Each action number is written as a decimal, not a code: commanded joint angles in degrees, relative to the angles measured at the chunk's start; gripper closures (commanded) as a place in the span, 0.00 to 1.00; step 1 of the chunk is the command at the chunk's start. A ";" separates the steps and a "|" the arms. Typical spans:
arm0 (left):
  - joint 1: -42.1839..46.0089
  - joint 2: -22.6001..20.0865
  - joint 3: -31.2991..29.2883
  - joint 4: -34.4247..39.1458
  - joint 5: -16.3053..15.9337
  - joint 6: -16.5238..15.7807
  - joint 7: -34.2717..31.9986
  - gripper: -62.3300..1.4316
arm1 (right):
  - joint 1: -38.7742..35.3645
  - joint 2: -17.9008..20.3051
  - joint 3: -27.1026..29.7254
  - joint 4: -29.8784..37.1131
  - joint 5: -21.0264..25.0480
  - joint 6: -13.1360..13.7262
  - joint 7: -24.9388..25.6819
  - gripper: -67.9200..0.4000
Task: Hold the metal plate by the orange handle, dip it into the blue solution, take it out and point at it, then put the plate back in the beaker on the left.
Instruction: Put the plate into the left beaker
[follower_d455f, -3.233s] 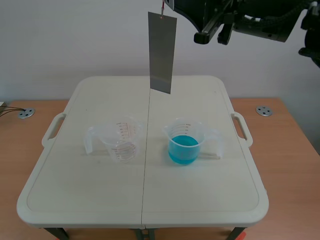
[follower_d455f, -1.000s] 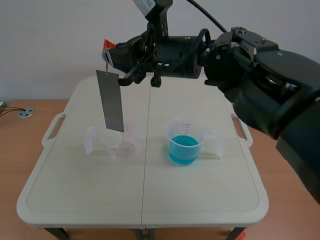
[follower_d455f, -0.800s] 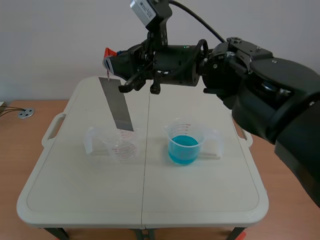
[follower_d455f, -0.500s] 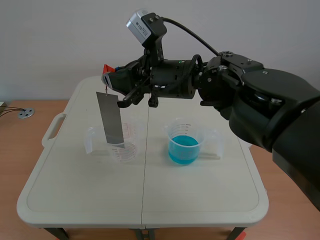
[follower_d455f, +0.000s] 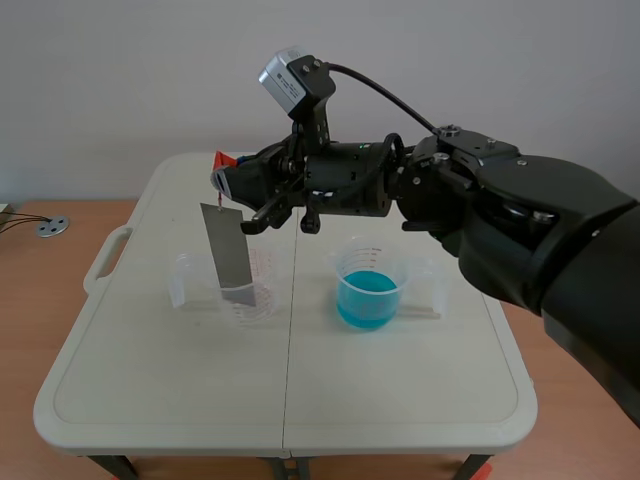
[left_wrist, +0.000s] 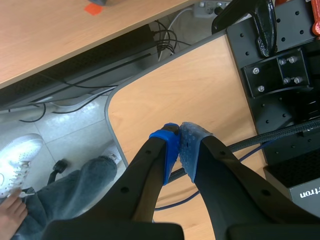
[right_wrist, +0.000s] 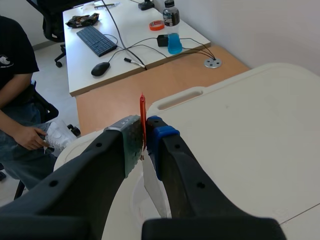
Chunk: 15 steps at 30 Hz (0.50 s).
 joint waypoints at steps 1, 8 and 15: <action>0.13 -0.20 0.09 0.35 -0.35 -0.13 -0.52 0.93 | 1.33 -0.17 0.09 -0.28 0.83 0.87 1.11 0.97; 0.13 -0.20 0.09 0.13 -0.26 -0.11 -0.57 0.78 | 1.33 -0.17 0.09 -2.56 0.76 0.87 1.29 0.97; 0.13 -0.22 0.09 0.13 7.48 0.09 -1.86 0.00 | 1.49 -0.15 0.11 -2.69 -0.33 0.87 1.27 0.97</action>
